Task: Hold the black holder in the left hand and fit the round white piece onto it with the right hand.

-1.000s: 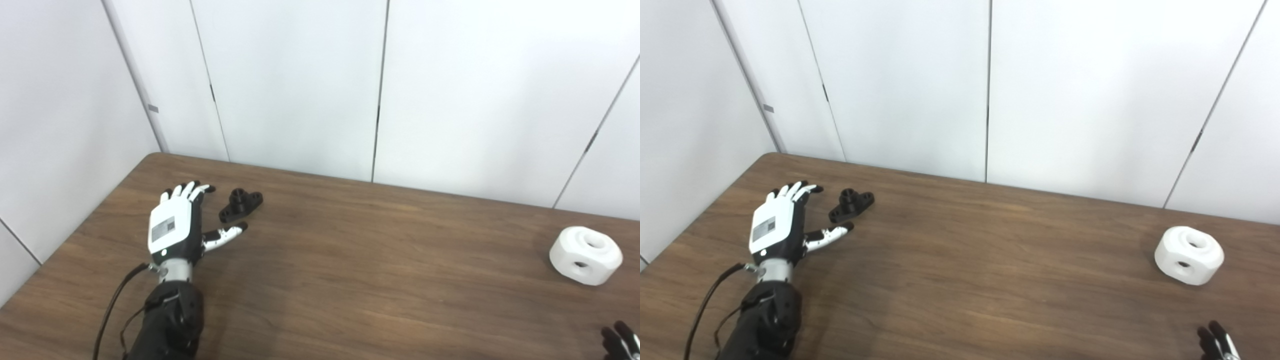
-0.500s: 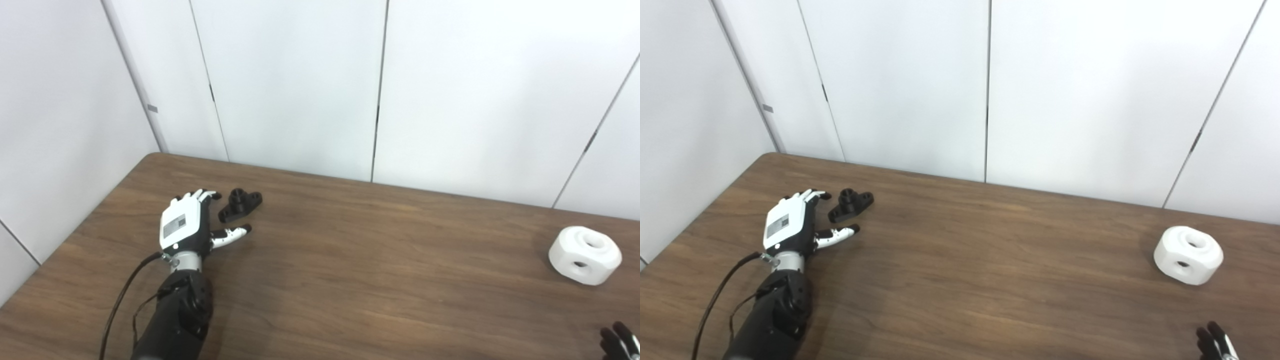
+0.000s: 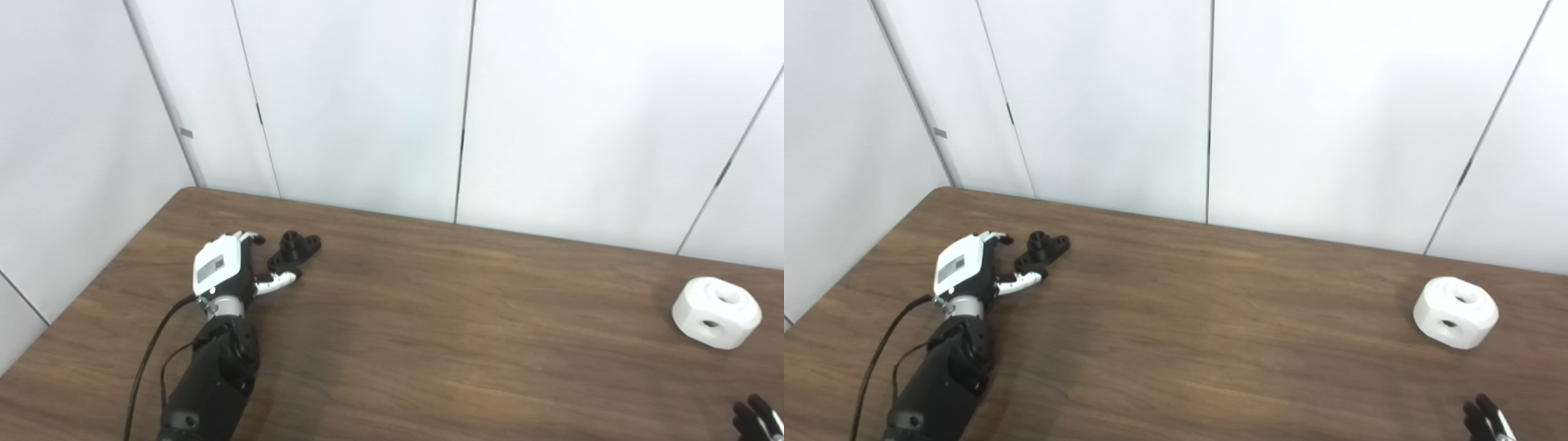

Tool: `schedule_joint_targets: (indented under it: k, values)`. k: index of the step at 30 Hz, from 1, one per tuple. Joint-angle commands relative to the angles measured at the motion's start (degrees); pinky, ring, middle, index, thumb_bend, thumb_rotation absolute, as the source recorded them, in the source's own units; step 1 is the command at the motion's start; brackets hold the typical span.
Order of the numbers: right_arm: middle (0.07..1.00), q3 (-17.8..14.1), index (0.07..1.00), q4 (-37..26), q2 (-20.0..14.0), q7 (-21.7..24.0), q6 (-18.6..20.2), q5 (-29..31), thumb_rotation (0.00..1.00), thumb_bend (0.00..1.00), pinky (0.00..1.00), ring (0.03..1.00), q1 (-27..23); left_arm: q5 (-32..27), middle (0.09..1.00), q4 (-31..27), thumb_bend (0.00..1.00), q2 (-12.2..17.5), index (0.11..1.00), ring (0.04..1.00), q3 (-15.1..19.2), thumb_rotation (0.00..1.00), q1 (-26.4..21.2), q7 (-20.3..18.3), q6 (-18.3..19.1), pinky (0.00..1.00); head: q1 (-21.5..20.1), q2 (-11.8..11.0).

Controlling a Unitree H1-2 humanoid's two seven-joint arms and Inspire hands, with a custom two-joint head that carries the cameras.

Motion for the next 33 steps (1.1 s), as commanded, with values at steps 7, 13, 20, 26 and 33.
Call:
schedule_joint_targets:
  k: [7, 13, 20, 26, 33]
  values:
    - [0.958, 0.00, 0.966, -2.06, -0.46, -0.19, -0.32, -0.04, 1.00, 0.49, 1.00, 0.967, 0.41, -3.22, 0.887, -0.19, 0.84, 2.96, 0.739, 0.944, -0.64, 0.42, -4.37, -0.17, -0.97, 1.00, -0.07, 0.21]
    - [0.955, 0.12, 0.963, -2.21, -0.25, -0.34, -0.34, -0.23, 1.00, 0.51, 1.00, 0.970, 0.45, -3.49, 0.886, 0.25, 0.84, 3.23, 0.724, 0.947, -1.86, 0.43, -5.29, -0.85, 0.16, 1.00, -0.53, 0.22]
    - [0.953, 0.19, 0.965, -2.91, -0.27, -0.69, -0.12, -0.58, 1.00, 0.51, 0.99, 0.970, 0.95, -3.87, 0.878, 0.05, 0.83, 3.65, 0.712, 0.939, -2.87, 0.41, -5.60, -1.34, 0.72, 1.00, -0.96, 0.50]
    - [0.949, 0.10, 0.963, -3.63, -0.21, -1.01, 0.46, -0.83, 1.00, 0.52, 0.99, 0.971, 1.46, -4.15, 0.878, 0.19, 0.83, 3.72, 0.707, 0.939, -3.41, 0.40, -5.82, -1.74, 1.03, 1.00, -1.16, 0.71]
    - [0.944, 0.16, 0.963, -3.77, -0.27, -0.94, 0.39, -0.74, 1.00, 0.51, 0.98, 0.972, 1.63, -4.00, 0.862, 1.25, 0.83, 3.92, 0.680, 0.924, -4.20, 0.38, -6.20, -1.22, 0.78, 1.00, -1.38, 0.90]
